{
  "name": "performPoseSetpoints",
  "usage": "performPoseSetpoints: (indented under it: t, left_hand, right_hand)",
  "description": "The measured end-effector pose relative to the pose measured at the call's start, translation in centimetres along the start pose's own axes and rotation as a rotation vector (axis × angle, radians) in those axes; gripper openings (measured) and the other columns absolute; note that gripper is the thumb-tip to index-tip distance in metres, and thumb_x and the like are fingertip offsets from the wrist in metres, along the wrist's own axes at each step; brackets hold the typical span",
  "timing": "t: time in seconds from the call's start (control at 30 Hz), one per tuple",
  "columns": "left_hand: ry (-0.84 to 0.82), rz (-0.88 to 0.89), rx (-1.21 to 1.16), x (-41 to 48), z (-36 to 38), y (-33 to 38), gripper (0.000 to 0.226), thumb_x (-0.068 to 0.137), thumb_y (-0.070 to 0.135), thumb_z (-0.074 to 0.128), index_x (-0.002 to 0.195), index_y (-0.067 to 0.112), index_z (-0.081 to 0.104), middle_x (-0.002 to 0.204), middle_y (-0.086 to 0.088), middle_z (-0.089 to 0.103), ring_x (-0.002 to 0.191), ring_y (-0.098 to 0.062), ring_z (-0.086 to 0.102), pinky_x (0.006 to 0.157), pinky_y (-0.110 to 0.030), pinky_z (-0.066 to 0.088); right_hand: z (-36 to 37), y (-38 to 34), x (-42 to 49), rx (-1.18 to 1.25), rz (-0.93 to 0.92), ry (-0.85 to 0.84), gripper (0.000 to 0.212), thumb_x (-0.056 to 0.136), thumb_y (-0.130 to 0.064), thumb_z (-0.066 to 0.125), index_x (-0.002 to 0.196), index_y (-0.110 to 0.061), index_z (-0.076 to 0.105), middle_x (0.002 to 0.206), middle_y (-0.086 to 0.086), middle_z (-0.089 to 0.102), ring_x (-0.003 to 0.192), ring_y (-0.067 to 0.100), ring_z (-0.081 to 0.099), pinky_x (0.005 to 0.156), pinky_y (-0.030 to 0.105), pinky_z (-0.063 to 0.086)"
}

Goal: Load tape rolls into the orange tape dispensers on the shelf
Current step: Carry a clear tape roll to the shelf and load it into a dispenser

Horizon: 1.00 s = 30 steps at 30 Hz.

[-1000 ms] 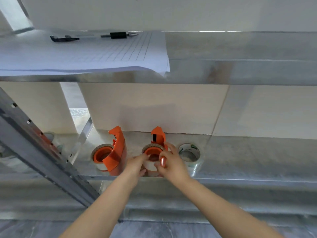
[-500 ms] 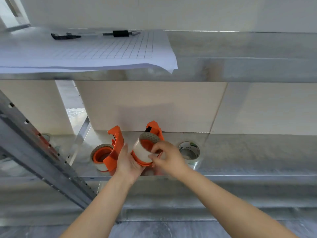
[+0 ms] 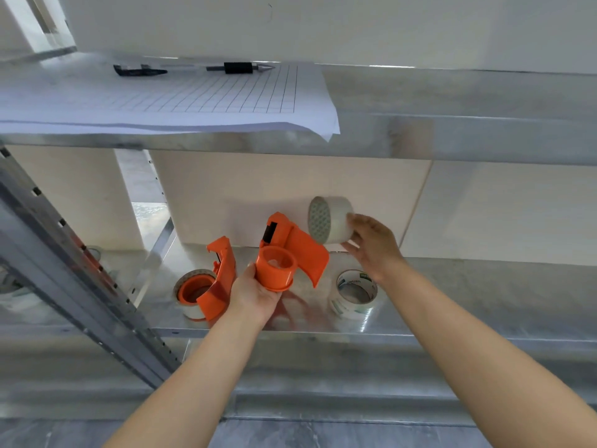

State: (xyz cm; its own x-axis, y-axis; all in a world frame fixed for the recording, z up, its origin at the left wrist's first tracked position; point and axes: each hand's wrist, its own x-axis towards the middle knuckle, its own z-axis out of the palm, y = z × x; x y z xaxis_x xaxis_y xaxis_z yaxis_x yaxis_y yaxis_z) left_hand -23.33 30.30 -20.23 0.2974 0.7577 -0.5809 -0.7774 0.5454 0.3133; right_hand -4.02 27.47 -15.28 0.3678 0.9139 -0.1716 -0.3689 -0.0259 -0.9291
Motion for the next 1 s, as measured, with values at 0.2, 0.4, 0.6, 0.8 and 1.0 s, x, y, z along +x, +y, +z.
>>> performPoseSetpoints:
  t: [0.2,0.4,0.6,0.8,1.0]
  left_hand:
    - [0.042,0.067,-0.004,0.1,-1.2,0.7,0.038,0.101,0.028,0.030,0.132,0.013,0.046,0.122,-0.011,0.063,0.114,-0.025,0.060,0.096,-0.041,0.048]
    - [0.081,0.107,0.028,-0.1,-2.4,0.7,0.037,0.101,0.029,0.031,0.131,0.013,0.043,0.124,-0.016,0.061,0.115,-0.030,0.059,0.097,-0.045,0.047]
    - [0.073,0.129,0.020,-0.3,-2.6,0.4,0.038,0.102,0.028,0.028,0.132,0.013,0.045,0.093,-0.010,0.065,0.079,-0.020,0.065,0.068,-0.036,0.051]
    - [0.058,0.123,0.054,-0.7,-3.1,0.1,0.038,0.101,0.029,0.029,0.132,0.013,0.045,0.098,-0.012,0.066,0.082,-0.022,0.065,0.064,-0.038,0.050]
    - [0.064,0.147,0.075,-1.1,-3.3,0.1,0.038,0.101,0.027,0.029,0.133,0.013,0.044,0.101,-0.014,0.065,0.090,-0.024,0.064,0.076,-0.041,0.051]
  right_hand:
    - [-3.9,1.8,3.7,-1.129,-0.309,-0.033,0.011,0.084,-0.020,0.064,0.081,-0.010,0.059,0.077,0.000,0.061,0.076,0.020,0.057,0.065,0.017,0.044]
    - [-4.1,3.9,5.3,-1.454,-0.337,-0.164,0.012,0.086,-0.022,0.059,0.089,-0.011,0.063,0.093,0.010,0.069,0.091,0.028,0.061,0.075,0.040,0.052]
    - [-4.3,4.0,5.9,-1.488,-0.341,-0.231,0.010,0.087,-0.021,0.056,0.089,-0.011,0.059,0.095,0.011,0.067,0.096,0.031,0.059,0.075,0.033,0.042]
    - [-5.8,6.8,4.7,-1.326,-0.199,-0.044,0.082,0.074,-0.028,0.071,0.142,-0.017,0.026,0.152,0.009,0.018,0.135,0.035,0.028,0.111,0.046,0.032]
    - [-6.3,7.1,4.0,-1.121,-0.043,-0.063,0.096,0.074,-0.017,0.071,0.146,-0.027,0.009,0.143,0.014,0.033,0.126,0.035,0.042,0.103,0.043,0.042]
